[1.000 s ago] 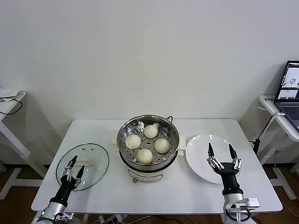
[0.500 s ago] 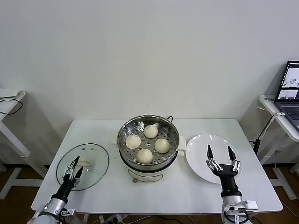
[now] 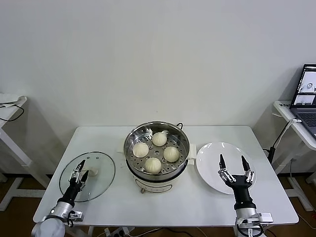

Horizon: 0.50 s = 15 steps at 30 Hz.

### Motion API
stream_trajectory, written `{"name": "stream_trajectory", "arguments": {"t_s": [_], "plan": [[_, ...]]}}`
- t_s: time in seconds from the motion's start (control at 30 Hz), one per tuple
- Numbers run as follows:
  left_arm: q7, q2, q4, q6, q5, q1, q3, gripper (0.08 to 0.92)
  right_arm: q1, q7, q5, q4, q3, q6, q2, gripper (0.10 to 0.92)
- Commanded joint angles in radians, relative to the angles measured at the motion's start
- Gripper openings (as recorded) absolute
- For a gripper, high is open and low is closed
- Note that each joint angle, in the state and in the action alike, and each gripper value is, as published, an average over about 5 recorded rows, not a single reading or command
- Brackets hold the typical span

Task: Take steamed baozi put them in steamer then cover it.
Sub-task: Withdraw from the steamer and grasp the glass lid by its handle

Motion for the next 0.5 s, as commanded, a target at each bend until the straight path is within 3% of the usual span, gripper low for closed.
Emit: {"name": "stream_trajectory", "arguments": {"t_s": [0.03,0.5], "plan": [[0.0,0.001,0.054,0.025,0.01,-0.068,0.012,0.823,0.0,-0.001,-0.003,-0.005,0.0,0.002,0.001,0.823],[-0.004,-0.006,0.134,0.049,0.008,-0.111,0.044,0.792,0.003,-0.004,-0.009,-0.022,0.005,0.013,0.001,0.823]]}}
